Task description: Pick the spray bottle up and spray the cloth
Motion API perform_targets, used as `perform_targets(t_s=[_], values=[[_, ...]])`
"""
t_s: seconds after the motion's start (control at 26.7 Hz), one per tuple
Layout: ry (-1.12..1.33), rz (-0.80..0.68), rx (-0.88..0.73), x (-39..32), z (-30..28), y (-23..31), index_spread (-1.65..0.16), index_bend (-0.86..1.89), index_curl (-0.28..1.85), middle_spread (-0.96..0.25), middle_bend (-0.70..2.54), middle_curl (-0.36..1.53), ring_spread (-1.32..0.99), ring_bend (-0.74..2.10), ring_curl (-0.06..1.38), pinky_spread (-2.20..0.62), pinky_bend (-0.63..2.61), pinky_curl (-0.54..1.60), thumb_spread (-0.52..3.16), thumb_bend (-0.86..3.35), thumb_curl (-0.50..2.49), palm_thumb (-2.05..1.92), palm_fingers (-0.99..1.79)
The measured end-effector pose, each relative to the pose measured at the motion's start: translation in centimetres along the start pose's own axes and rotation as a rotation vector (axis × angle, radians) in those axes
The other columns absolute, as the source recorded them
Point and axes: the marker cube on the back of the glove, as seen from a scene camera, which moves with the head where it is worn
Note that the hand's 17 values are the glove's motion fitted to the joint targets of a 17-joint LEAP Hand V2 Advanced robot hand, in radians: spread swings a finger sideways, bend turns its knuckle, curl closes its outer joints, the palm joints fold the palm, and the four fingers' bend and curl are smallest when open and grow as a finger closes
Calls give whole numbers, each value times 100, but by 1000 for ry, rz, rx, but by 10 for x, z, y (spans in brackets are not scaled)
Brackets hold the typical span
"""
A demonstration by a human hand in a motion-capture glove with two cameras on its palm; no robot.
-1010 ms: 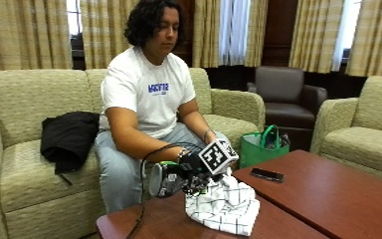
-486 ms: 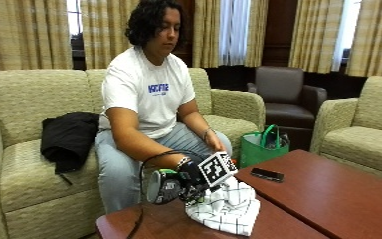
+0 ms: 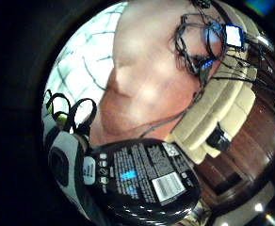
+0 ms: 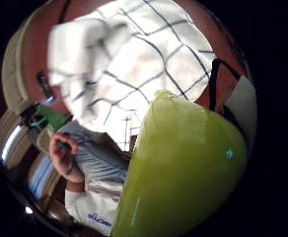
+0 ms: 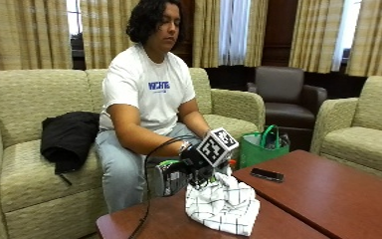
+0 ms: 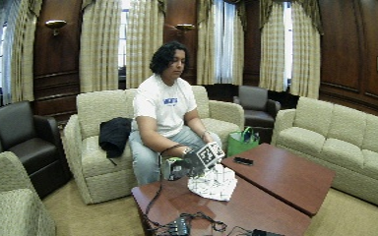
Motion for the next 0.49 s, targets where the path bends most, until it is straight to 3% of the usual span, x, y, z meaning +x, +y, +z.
perform_targets(t_s=[0.26,0.49], values=[[-400,-235,314,-26,-74,44,-25,37,59,-18,70,55,-23,68,48,-31,42,38,27,-3,81,91,137],[-674,-346,581,-57,-135,60,-25,36,60,-18,70,55,-23,68,48,-31,42,38,28,-3,81,92,137]])
